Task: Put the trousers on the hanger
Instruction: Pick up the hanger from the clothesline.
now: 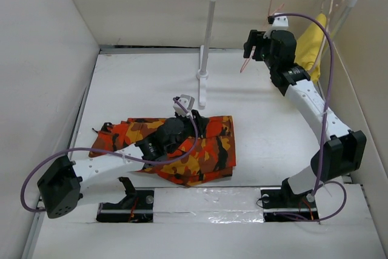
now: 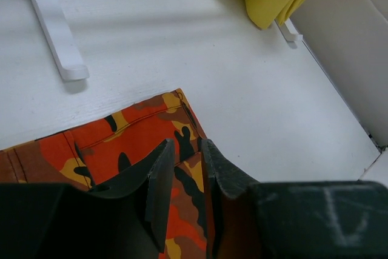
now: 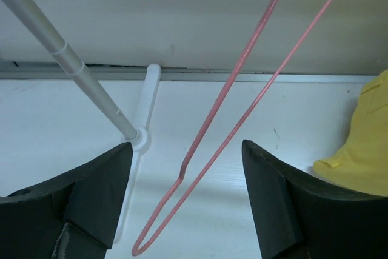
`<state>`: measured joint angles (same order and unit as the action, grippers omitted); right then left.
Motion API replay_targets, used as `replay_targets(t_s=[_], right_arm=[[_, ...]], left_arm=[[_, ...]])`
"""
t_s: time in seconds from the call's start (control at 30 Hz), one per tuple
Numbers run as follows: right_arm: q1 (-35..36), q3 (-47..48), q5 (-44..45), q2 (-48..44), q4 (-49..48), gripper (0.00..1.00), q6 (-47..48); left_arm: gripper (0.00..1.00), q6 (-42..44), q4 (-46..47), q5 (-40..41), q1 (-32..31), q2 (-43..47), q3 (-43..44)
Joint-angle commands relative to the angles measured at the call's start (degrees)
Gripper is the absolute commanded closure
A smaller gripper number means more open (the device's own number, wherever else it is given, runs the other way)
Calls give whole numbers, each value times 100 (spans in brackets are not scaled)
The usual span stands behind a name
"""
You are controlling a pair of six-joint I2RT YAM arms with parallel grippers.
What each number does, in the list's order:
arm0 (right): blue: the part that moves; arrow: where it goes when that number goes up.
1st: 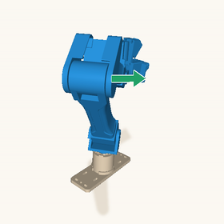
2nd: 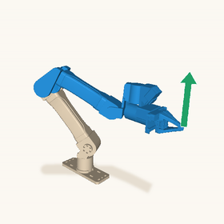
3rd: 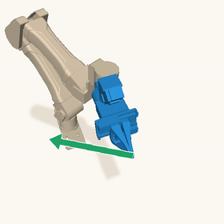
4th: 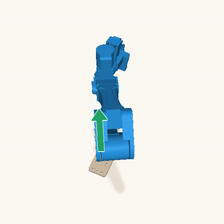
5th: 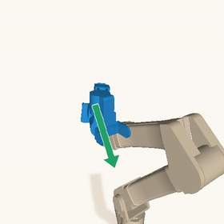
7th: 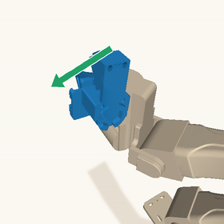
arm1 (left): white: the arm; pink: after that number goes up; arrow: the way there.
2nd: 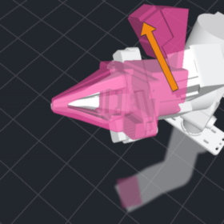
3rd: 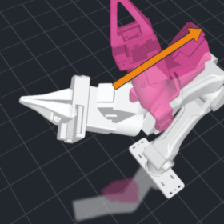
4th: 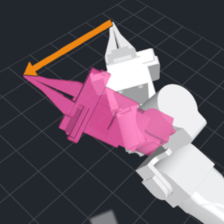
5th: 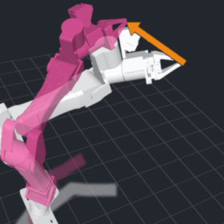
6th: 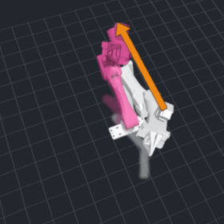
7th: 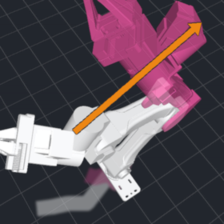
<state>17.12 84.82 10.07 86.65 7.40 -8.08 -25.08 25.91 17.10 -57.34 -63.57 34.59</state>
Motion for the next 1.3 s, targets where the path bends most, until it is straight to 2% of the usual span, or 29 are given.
replay_targets(t_s=[0.0,0.07,0.17,0.2,0.23,0.3,0.4,0.57,0.67,0.73,0.8,0.9,1.1,1.27], right_arm=[[-217,150,-338,-26,-554,26,-211],[-376,-17,-540,62,-660,31,-413],[-595,-280,-944,203,-1178,45,-589],[-657,-325,-1136,246,-1249,66,-642],[-710,-378,-1295,299,-1337,71,-730],[-842,-518,-1621,335,-1556,69,-809],[-982,-475,-1832,431,-1619,55,-862],[-1036,-492,-2035,484,-1680,52,-880],[-1088,-545,-2061,484,-1698,66,-862],[-1088,-606,-2122,475,-1794,83,-888],[-1088,-782,-2333,423,-2065,94,-941],[-1141,-896,-2544,230,-2295,100,-1047],[-1193,-1151,-2756,-473,-2515,100,-1003],[-1194,-1599,-2922,-842,-2533,100,-985]], left_arm=[[77,21,222,-120,21,-49,101],[77,21,143,-146,21,-85,171],[77,47,177,-128,21,-138,154],[77,47,186,-102,21,-155,153],[77,47,169,-102,21,-173,162],[77,56,134,-137,21,-199,206],[77,65,177,-111,21,-217,180],[77,65,142,-119,74,-208,189],[77,74,169,-58,74,-200,180],[77,65,81,-84,74,-208,215],[77,56,133,-128,74,-165,180],[77,82,195,-58,74,-190,136],[77,108,212,-137,74,-235,162],[70,153,195,-58,74,-261,180]])
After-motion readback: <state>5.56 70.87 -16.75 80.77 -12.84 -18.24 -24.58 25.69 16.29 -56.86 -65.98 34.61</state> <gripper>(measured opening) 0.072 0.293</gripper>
